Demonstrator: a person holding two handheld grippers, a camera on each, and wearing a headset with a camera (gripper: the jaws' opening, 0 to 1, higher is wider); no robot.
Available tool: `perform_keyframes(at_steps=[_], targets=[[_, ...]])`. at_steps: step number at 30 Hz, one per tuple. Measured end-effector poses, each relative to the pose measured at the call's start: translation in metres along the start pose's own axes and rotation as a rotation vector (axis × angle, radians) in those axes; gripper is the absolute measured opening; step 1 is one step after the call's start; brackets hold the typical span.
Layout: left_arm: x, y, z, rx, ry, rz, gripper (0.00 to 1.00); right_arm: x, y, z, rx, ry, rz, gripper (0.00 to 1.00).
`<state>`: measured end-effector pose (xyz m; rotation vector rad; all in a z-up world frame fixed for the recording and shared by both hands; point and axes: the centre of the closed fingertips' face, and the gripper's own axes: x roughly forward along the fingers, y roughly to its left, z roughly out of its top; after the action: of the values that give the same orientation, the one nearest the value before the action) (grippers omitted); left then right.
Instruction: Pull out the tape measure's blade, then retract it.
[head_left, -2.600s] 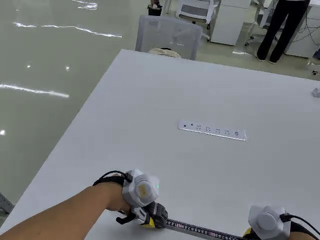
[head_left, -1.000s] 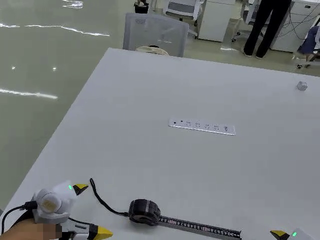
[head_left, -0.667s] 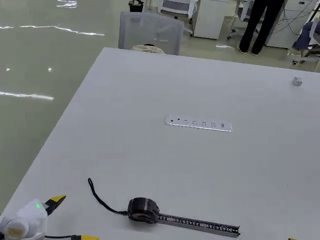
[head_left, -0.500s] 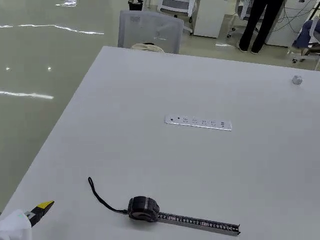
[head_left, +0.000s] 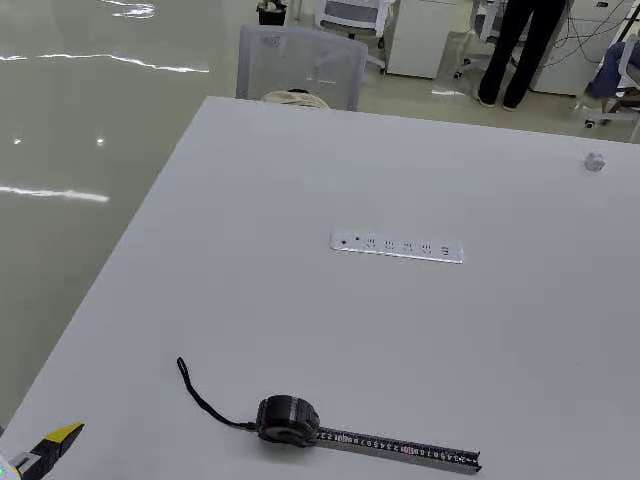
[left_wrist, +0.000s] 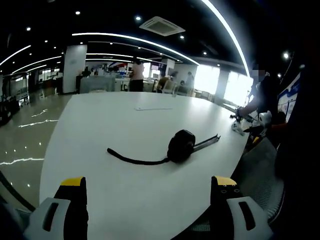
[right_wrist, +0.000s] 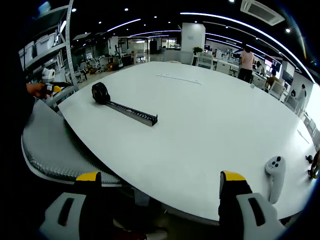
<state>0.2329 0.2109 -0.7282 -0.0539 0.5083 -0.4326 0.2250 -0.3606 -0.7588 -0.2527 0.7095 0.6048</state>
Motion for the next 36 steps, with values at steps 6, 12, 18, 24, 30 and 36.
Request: perform_keyframes(at_steps=[6,12,18,24,30,36], targets=[[-0.002,0.008,0.0,-0.016,-0.002,0.016,1.0,-0.001,-0.002,0.004,0.018,-0.02,-0.02,1.0],[-0.005,0.008,0.001,-0.022,0.003,0.018,1.0,-0.003,0.001,0.005,0.022,-0.026,-0.027,1.0],[-0.007,0.003,-0.002,-0.027,0.008,0.018,1.0,-0.004,0.001,0.003,0.028,-0.025,-0.03,1.0],[-0.007,-0.001,-0.002,-0.013,0.012,0.022,1.0,-0.004,0.002,0.006,0.04,-0.024,-0.027,1.0],[-0.007,-0.005,0.0,-0.004,0.016,0.022,1.0,-0.004,0.002,0.004,0.036,-0.022,-0.025,1.0],[-0.006,-0.008,0.003,-0.004,0.013,0.02,1.0,-0.005,0.005,0.001,0.045,-0.012,-0.011,1.0]])
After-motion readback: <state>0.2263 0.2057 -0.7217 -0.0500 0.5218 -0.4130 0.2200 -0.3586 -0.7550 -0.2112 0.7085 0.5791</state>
